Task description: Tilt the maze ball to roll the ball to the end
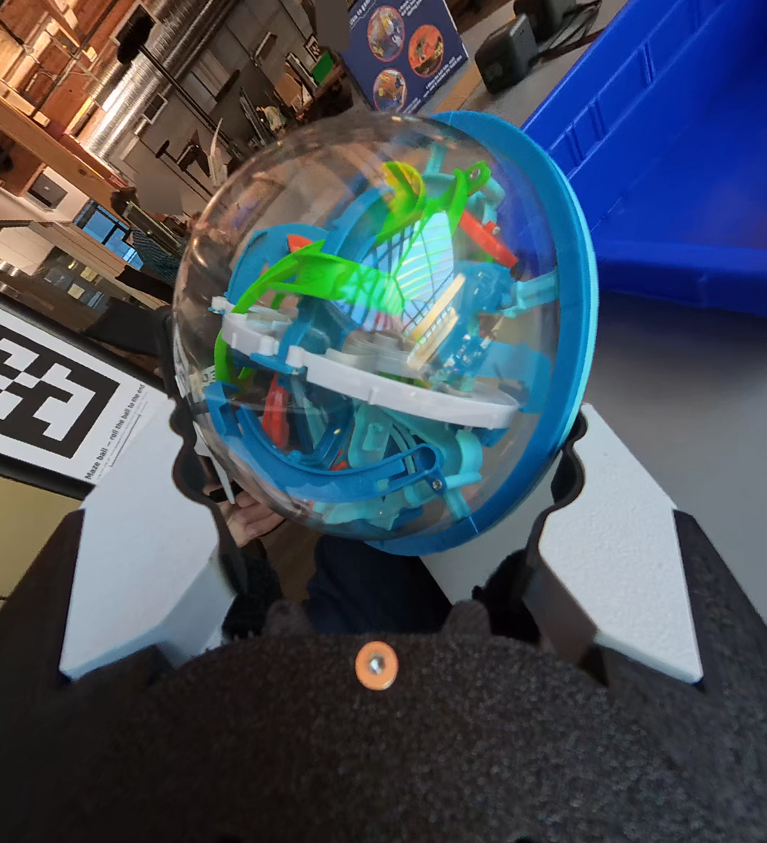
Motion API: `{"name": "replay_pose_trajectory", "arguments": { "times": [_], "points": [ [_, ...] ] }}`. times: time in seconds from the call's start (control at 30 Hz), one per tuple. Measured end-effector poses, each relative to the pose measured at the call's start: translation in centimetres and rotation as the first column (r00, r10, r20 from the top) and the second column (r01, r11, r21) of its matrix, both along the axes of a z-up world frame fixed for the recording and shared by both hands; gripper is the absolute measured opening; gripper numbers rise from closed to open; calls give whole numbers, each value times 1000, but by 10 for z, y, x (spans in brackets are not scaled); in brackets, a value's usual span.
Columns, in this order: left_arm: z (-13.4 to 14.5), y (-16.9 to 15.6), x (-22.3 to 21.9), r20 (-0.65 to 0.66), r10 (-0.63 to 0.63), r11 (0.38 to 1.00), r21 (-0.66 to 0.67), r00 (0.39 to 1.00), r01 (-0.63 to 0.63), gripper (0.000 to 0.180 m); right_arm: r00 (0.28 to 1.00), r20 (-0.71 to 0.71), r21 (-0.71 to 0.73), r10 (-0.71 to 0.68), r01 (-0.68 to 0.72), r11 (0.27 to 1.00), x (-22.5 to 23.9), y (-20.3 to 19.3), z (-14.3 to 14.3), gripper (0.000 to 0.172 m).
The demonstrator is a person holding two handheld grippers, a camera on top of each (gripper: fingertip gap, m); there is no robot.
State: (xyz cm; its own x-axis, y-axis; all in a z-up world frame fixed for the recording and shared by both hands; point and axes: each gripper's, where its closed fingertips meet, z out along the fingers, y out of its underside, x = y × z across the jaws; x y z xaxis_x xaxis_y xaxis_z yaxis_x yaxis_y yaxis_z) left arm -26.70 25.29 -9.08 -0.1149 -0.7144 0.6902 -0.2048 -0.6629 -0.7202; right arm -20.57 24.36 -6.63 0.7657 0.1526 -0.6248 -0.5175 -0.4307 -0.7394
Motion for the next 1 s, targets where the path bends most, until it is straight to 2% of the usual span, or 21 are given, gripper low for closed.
{"name": "replay_pose_trajectory", "arguments": {
  "times": [0.2,0.53,1.0],
  "points": [
    [-13,-4,5,-35,-13,997,-78,999,10,112,1000,8,-40,-18,18,999,6,2,-11,152],
    [-27,-5,8,-96,-9,991,-135,995,-4,111,999,-34,-102,-19,15,995,11,4,-28,153],
    [-27,-1,11,-131,2,985,-173,991,-24,110,999,-43,-115,-25,20,993,15,11,-28,154]
  ]
}}
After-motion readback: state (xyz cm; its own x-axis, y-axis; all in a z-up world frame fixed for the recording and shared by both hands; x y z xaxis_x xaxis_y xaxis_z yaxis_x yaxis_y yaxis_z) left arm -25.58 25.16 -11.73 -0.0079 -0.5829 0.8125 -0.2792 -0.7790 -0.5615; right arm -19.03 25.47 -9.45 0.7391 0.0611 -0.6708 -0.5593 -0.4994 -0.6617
